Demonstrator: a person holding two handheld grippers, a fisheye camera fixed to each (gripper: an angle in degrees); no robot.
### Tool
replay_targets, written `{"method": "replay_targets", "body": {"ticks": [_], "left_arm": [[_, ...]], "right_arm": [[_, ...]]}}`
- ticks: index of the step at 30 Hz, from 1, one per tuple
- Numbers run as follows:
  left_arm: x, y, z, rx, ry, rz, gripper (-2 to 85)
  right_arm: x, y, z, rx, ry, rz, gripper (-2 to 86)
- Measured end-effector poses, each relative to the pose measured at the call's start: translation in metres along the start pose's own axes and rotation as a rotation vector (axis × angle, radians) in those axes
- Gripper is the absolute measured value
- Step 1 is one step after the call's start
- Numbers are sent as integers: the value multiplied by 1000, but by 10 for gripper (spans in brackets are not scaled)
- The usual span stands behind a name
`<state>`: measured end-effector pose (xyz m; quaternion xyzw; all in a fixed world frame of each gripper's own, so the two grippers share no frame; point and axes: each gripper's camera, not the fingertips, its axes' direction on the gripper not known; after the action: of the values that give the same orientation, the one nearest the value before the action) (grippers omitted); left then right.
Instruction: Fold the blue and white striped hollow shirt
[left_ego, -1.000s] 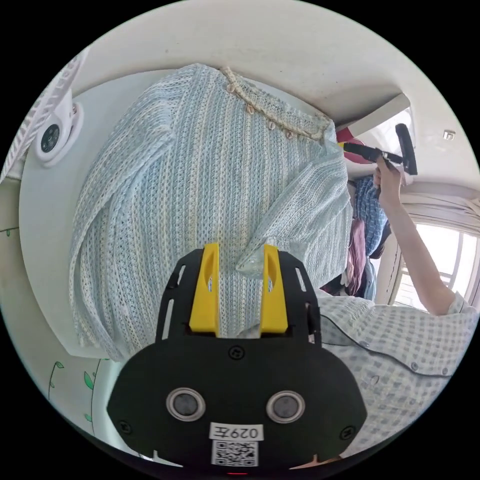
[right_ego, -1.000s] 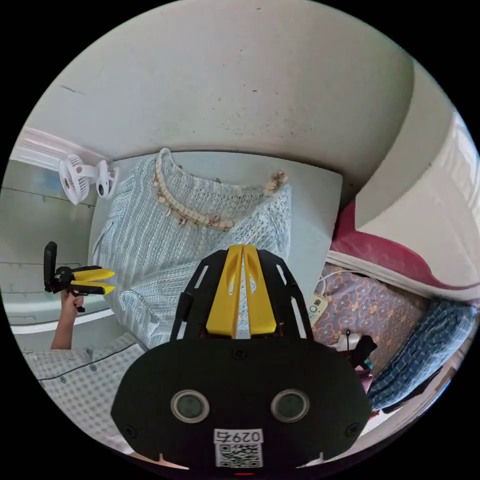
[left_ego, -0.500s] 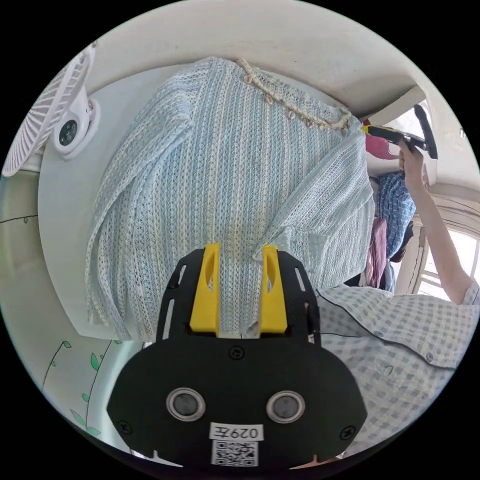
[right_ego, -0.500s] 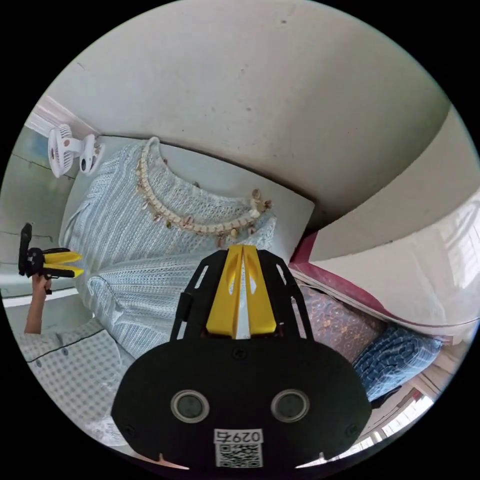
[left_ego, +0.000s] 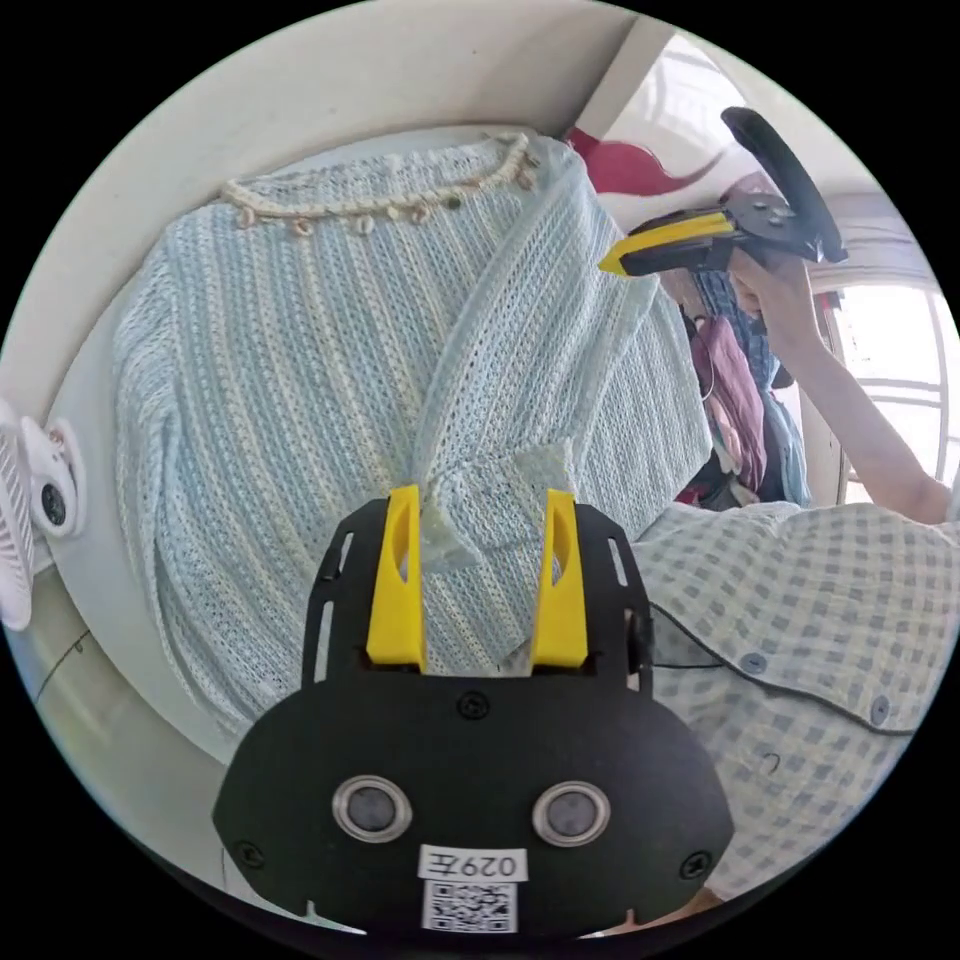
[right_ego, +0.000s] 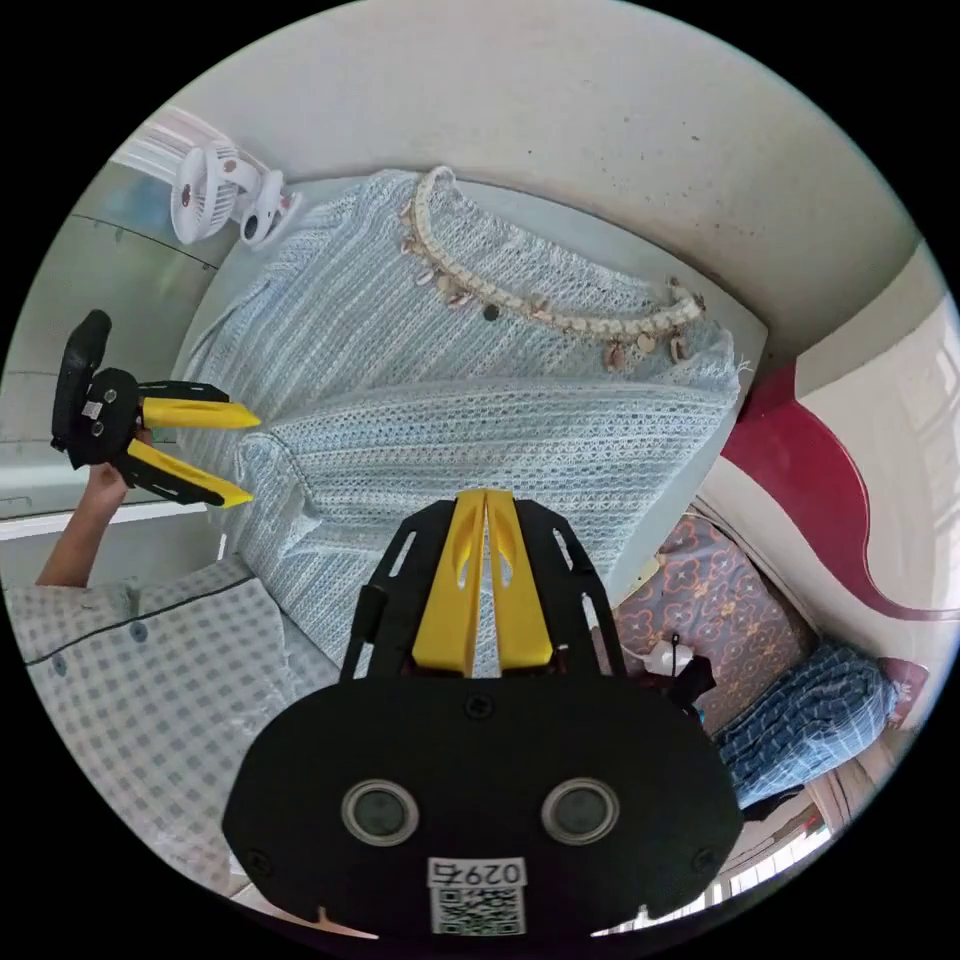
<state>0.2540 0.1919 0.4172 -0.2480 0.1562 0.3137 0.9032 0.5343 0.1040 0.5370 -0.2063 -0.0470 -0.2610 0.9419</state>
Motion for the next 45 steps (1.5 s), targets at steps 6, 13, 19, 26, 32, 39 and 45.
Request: {"method": "replay_targets", "body": {"ticks": [6,13,19,26,32,39,45], "left_arm": [[33,44,-13,-76,-154,229,-4],[1,112,-54,-83,-192,18,10],[8,126,-93,296,-41,-97,56],[-5,77,-42,144,-87,-222,47],[-6,78,-10,33,-105,-244,-7],[1,88,5,6,-172,-219,-10],[-18,100,-4,14,-41,-234,-10]], "right_arm": [[39,10,3,2,-117,93,-5],[61,21,8,-18,-168,144,-5],[63,69,-29,182,-183,154,-6],[11,60,-4,228,-500,35,-6],[-72,20,48,-19,-459,-142,-5],[-83,64,48,-169,-550,-310,-5],[-30,80,5,5,-707,-260,-4]]}}
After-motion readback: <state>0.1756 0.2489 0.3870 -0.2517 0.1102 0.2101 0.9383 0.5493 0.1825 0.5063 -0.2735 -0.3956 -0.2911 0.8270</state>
